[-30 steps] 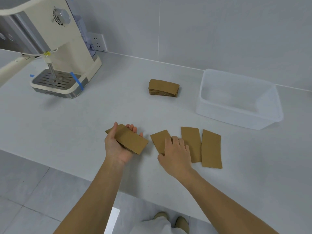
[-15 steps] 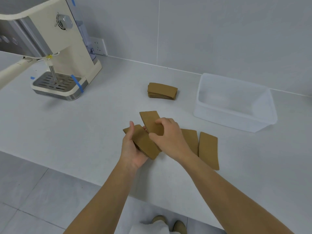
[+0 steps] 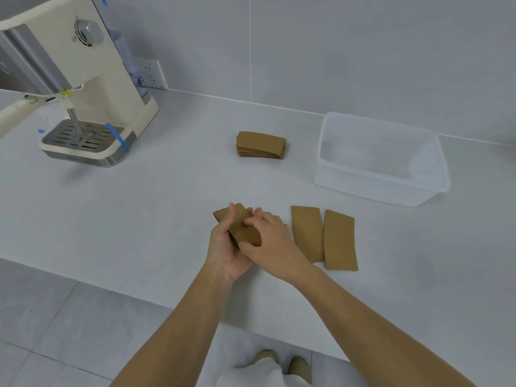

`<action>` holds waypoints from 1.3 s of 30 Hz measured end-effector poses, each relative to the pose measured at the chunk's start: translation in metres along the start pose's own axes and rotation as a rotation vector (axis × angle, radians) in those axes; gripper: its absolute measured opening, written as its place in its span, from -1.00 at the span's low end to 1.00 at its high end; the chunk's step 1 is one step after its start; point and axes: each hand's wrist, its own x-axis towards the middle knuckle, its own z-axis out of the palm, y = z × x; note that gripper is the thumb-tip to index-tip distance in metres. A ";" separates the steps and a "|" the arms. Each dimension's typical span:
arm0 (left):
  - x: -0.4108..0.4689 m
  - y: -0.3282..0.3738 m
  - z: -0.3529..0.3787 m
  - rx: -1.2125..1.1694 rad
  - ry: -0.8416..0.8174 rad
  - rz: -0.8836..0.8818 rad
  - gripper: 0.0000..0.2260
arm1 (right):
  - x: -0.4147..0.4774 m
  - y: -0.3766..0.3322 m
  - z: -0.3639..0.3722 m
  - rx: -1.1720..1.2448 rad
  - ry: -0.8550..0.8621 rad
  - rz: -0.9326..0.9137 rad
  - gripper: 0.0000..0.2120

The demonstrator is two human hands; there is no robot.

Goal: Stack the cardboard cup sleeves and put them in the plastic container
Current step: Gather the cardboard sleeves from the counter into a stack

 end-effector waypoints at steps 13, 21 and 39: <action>0.023 -0.032 0.037 0.224 0.089 -0.156 -0.74 | -0.025 0.045 -0.062 0.246 -0.069 0.179 -0.73; 0.034 -0.051 0.049 0.135 0.074 -0.214 -0.74 | -0.040 0.081 -0.081 -0.062 0.200 0.530 -0.47; 0.036 -0.044 0.038 0.035 0.183 -0.134 -0.48 | -0.053 0.095 -0.041 -0.387 0.239 0.637 -0.52</action>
